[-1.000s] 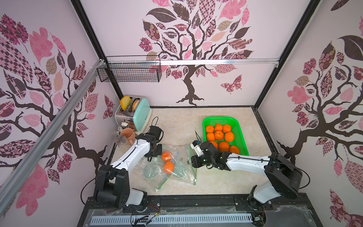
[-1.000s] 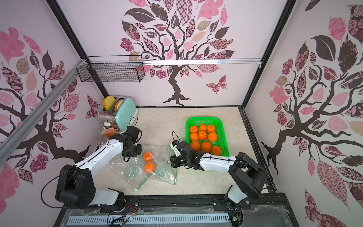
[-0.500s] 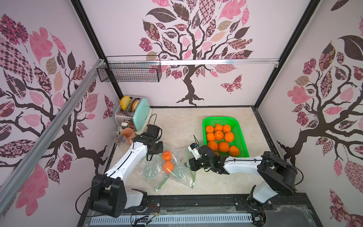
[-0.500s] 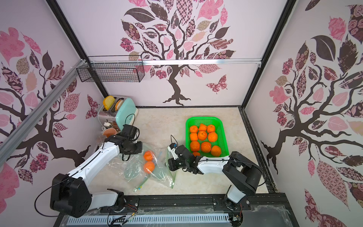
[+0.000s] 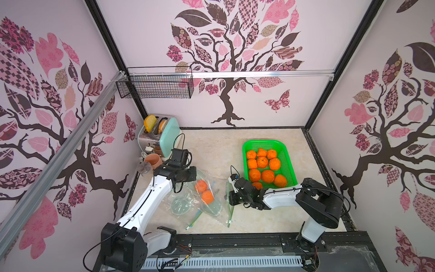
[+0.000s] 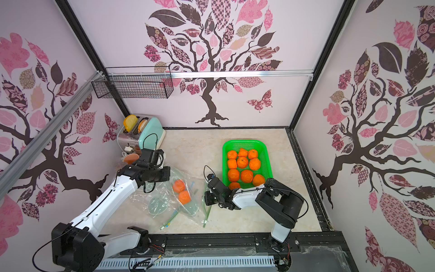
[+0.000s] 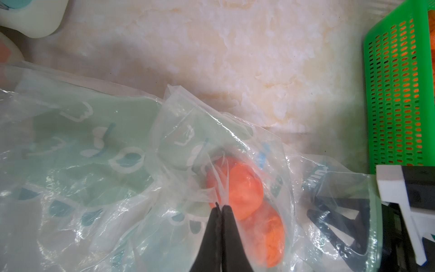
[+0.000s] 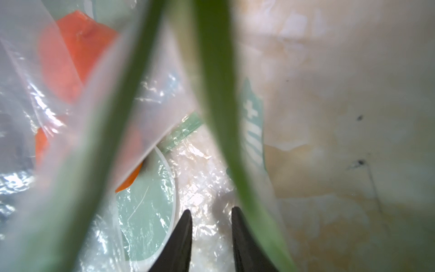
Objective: Open the zip-top bag and take out the orange
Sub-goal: Adjust the zipper food storage bag at the center of the board.
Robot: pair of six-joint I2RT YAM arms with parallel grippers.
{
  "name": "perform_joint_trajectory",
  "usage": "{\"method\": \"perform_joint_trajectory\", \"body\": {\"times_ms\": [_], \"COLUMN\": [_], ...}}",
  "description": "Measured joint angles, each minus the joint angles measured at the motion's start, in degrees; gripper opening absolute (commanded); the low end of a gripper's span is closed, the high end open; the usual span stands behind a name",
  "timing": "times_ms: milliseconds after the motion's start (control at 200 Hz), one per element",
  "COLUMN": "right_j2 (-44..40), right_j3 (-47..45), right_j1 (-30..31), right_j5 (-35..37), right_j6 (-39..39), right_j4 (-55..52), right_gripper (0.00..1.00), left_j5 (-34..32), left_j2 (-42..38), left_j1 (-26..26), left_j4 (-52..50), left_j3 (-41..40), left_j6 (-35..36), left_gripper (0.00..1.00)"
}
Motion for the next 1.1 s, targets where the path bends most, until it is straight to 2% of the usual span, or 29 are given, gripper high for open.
{"method": "perform_joint_trajectory", "body": {"times_ms": [165,255,345,530,670,760,925,1100], "right_j2": [-0.55,-0.68,-0.76,-1.62,-1.73,-1.73,-1.73,-2.25], "right_j3": [-0.70,-1.49,-1.68,-2.60,-2.69,-2.69,-2.69,-3.04], "right_j1": [0.00,0.00,0.00,0.22,0.24,0.24,0.26,0.26], "right_j5": [1.70,1.86,2.16,3.48,4.46,4.98,5.66,6.45], "right_j6": [1.64,2.14,2.86,3.34,4.07,4.42,4.68,4.87], "right_j4": [0.81,2.60,3.63,4.37,4.55,4.66,4.63,4.26], "right_gripper": [0.44,0.55,0.60,0.66,0.69,0.70,0.70,0.70], "left_j5": [0.46,0.81,1.86,6.40,10.58,11.04,6.25,-6.08], "left_j2": [-2.29,-3.41,-4.98,-10.54,-15.47,-16.63,-13.25,-6.54], "left_j1": [-1.01,-3.87,-7.61,-10.27,-10.29,-10.27,-10.29,-9.94], "left_j4": [-1.44,-1.99,-2.54,-1.73,1.57,3.21,3.50,1.01], "left_j3": [2.36,4.09,6.08,6.62,2.69,0.02,-1.29,-0.70], "left_j6": [1.14,2.32,3.74,6.67,8.22,8.57,7.76,4.46], "left_gripper": [0.00,0.00,0.00,0.00,0.00,0.00,0.00,0.00]}}
